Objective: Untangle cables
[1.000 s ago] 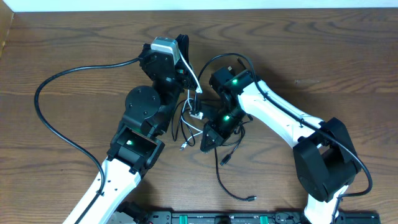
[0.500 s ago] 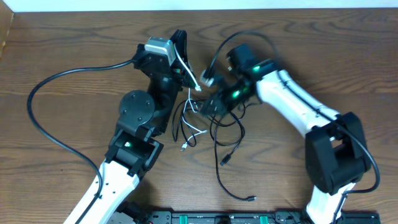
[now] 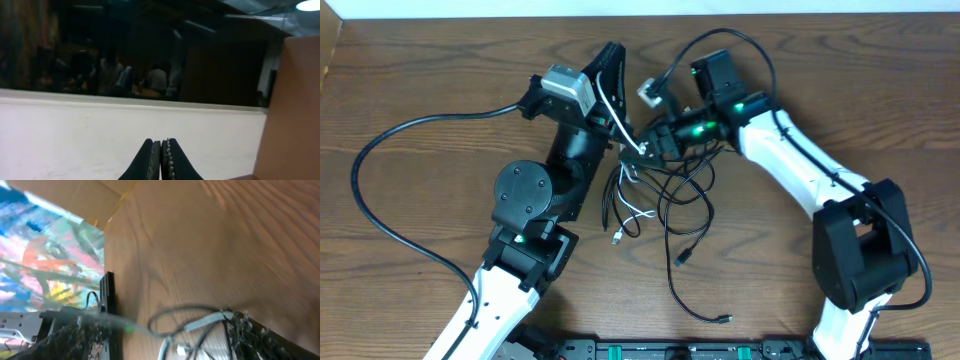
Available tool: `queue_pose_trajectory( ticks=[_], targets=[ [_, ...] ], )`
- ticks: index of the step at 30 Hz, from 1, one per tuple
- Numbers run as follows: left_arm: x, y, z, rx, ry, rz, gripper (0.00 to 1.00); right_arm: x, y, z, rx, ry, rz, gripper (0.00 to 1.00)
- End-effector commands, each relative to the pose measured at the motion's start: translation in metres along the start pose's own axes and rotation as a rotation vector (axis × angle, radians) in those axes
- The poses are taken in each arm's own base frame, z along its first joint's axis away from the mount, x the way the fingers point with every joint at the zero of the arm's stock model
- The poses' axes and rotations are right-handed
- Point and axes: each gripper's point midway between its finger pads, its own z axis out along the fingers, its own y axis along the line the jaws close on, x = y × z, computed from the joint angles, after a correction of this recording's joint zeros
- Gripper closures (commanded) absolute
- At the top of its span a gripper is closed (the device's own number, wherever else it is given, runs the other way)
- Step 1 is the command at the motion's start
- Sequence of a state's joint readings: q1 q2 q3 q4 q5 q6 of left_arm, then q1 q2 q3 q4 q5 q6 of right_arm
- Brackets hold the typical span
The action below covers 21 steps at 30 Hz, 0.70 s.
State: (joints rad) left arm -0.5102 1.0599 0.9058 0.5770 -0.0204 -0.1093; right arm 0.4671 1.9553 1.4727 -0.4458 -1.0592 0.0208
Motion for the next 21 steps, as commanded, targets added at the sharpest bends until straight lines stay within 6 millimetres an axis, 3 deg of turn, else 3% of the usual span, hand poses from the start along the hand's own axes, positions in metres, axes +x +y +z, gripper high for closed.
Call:
queue_pose_trajectory(
  ticks=[1,6,10,11,13,18,21],
  targets=[
    [-0.01,-0.006,-0.002,0.037,-0.023,-0.029,0.93,-0.008,0.019,0.01,-0.054,-0.006,-0.048,0.14],
    [-0.015,-0.008,-0.003,0.048,-0.04,-0.039,0.93,-0.014,0.033,0.024,-0.082,-0.015,-0.071,0.16],
    [-0.019,-0.017,-0.005,0.097,-0.054,-0.045,0.92,-0.018,0.037,0.029,-0.081,-0.027,-0.108,0.3],
    [-0.021,-0.019,-0.005,0.107,-0.057,-0.049,0.93,-0.02,0.035,0.03,-0.067,-0.033,-0.115,0.39],
    [-0.022,-0.022,-0.006,0.123,-0.058,-0.055,0.92,-0.023,0.027,0.03,-0.021,-0.045,-0.121,0.5],
    [-0.029,-0.034,-0.013,0.19,-0.064,-0.059,0.93,-0.036,-0.02,0.015,0.217,-0.107,-0.052,0.9],
    [-0.033,-0.039,-0.017,0.216,-0.065,-0.057,0.92,-0.041,-0.044,-0.002,0.321,-0.139,-0.028,0.99]
  ],
)
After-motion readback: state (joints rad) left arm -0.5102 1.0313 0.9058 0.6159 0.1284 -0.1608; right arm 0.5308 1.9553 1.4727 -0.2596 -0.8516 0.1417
